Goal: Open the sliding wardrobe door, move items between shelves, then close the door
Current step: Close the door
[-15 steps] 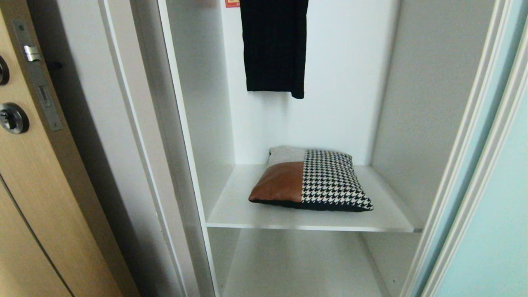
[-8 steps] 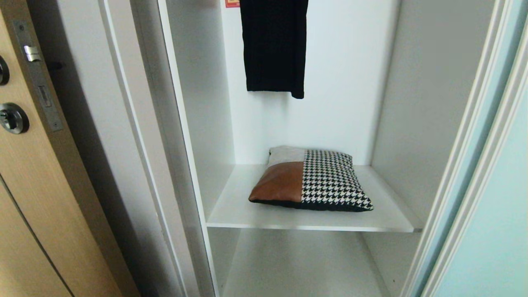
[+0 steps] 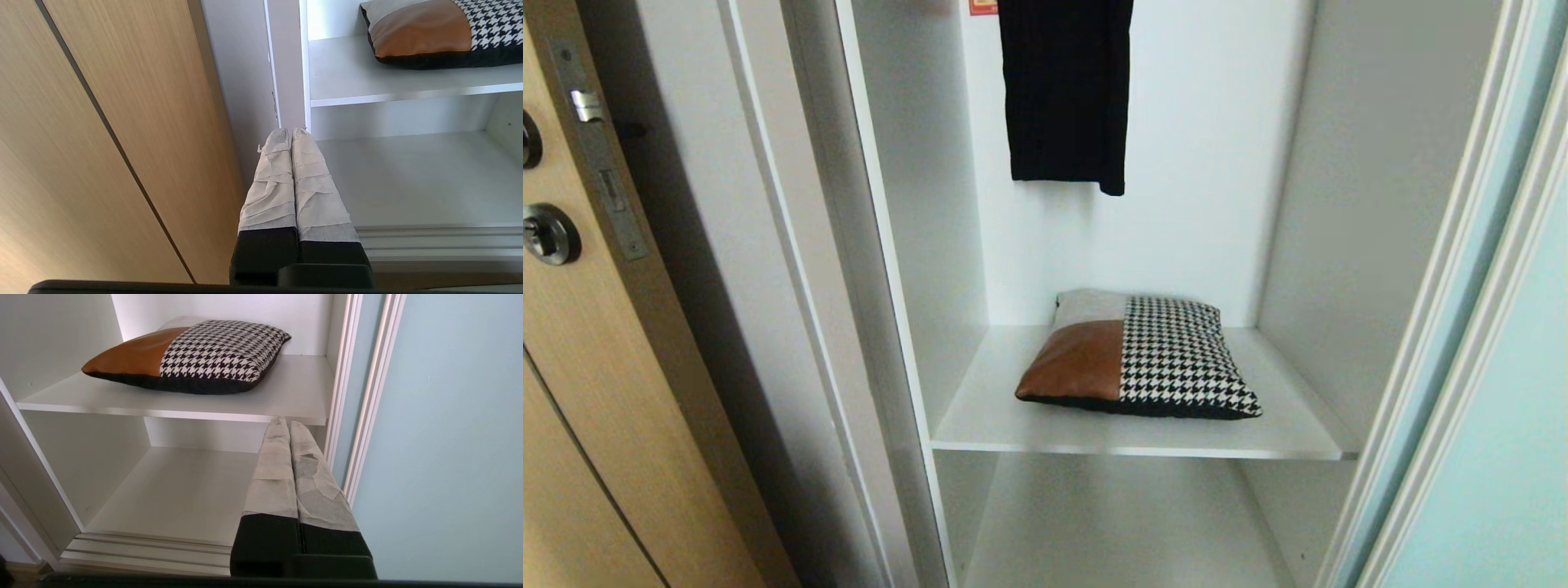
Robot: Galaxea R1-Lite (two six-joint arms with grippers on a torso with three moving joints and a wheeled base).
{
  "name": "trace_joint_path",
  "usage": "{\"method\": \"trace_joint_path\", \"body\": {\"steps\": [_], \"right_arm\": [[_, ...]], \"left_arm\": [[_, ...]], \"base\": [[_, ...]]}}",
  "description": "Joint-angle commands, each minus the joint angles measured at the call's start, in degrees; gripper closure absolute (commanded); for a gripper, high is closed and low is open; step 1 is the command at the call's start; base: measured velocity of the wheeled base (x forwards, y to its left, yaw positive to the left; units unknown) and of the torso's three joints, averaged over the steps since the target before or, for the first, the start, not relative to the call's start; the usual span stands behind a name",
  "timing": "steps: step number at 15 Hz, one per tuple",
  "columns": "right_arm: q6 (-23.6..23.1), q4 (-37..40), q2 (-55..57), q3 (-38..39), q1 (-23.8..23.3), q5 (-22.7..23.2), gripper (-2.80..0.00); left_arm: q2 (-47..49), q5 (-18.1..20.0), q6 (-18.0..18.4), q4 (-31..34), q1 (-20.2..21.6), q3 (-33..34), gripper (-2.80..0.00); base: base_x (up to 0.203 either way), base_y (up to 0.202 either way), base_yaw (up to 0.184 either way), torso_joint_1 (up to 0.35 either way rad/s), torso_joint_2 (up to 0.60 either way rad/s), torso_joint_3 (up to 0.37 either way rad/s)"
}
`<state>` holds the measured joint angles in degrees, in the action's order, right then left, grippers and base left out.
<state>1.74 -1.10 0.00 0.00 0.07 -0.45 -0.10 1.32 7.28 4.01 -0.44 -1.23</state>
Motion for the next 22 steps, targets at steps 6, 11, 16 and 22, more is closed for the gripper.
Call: {"method": "trace_joint_path", "body": {"steps": [6, 11, 16, 22], "right_arm": [[0.2, 0.1, -0.1, 0.0, 0.0, 0.0, 0.00], [0.2, 0.1, -0.1, 0.0, 0.0, 0.0, 0.00], [-0.1, 0.1, -0.2, 0.0, 0.0, 0.0, 0.00], [0.0, 0.1, -0.2, 0.0, 0.0, 0.0, 0.00]], "left_arm": [[0.0, 0.0, 0.0, 0.0, 0.0, 0.0, 0.00], [0.0, 0.1, 0.1, -0.3, 0.0, 0.2, 0.00], [0.0, -0.2, -0.4, -1.7, 0.0, 0.5, 0.00], [0.0, -1.4, -6.9, -1.7, 0.0, 0.4, 0.00]], "base": [[0.000, 0.000, 0.000, 0.000, 0.00, 0.000], [0.000, 0.000, 0.000, 0.000, 0.00, 0.000], [0.000, 0.000, 0.000, 0.000, 0.00, 0.000], [-0.143, 0.000, 0.000, 0.002, 0.00, 0.001]]}}
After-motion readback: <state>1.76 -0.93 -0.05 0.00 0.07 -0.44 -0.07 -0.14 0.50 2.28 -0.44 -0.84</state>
